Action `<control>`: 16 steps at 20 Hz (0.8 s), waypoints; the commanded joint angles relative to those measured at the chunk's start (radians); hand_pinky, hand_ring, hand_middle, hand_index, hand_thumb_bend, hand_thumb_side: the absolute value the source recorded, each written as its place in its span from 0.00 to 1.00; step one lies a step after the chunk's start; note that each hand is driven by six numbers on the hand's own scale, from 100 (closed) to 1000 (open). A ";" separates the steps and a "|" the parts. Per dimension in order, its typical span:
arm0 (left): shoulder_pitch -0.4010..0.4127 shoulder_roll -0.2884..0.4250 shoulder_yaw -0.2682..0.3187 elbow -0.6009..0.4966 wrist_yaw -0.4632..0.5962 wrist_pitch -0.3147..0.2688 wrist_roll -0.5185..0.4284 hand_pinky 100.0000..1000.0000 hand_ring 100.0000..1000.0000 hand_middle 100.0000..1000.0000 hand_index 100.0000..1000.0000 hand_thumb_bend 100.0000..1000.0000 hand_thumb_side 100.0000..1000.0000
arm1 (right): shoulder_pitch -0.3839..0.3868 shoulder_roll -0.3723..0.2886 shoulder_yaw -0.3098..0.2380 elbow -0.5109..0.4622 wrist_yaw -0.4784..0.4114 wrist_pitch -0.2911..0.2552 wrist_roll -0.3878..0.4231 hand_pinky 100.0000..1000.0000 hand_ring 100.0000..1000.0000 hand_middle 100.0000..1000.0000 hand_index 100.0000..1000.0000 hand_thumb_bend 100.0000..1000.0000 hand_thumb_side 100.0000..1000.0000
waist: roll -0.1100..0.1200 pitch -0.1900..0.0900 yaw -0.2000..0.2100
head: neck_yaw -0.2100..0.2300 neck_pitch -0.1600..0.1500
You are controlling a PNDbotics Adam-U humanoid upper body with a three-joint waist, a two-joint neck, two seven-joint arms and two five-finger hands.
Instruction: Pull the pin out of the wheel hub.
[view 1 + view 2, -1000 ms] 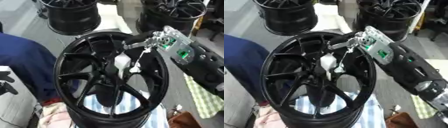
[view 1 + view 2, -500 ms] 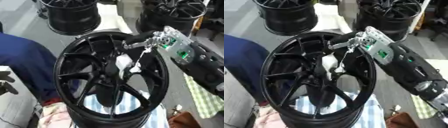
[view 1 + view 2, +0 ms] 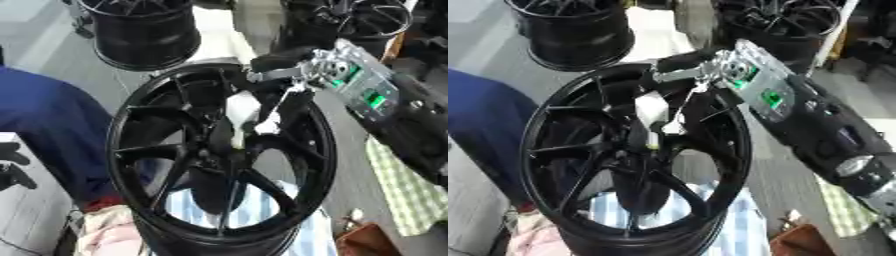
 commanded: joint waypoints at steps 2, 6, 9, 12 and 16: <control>0.000 0.023 0.013 -0.021 -0.002 0.003 0.007 0.49 0.43 0.54 0.75 0.00 0.88 | 0.006 -0.168 -0.110 -0.131 -0.124 0.049 -0.060 0.78 0.64 0.33 0.45 0.01 0.20 | -0.002 -0.020 -0.019 | 0.021 -0.002; 0.011 0.028 0.027 -0.024 -0.010 0.005 0.020 0.49 0.43 0.54 0.75 0.00 0.88 | 0.188 -0.332 -0.252 -0.217 -0.189 0.086 -0.192 0.78 0.64 0.34 0.46 0.00 0.21 | -0.011 -0.023 -0.056 | 0.045 -0.002; 0.017 0.029 0.038 -0.027 -0.013 0.004 0.030 0.49 0.42 0.54 0.75 0.00 0.88 | 0.445 -0.395 -0.398 -0.217 -0.202 0.107 -0.369 0.76 0.62 0.33 0.46 0.00 0.22 | -0.010 -0.022 -0.088 | 0.064 -0.002; 0.020 0.031 0.047 -0.029 -0.014 0.000 0.040 0.49 0.42 0.54 0.75 0.00 0.88 | 0.683 -0.354 -0.535 -0.126 -0.164 0.131 -0.585 0.74 0.61 0.37 0.49 0.00 0.26 | -0.009 -0.018 -0.107 | 0.076 -0.002; 0.027 0.036 0.056 -0.029 -0.020 -0.005 0.049 0.49 0.40 0.55 0.75 0.00 0.88 | 0.952 -0.168 -0.688 0.186 -0.102 0.238 -0.965 0.81 0.78 0.83 0.93 0.16 0.40 | -0.011 -0.014 -0.124 | 0.082 -0.002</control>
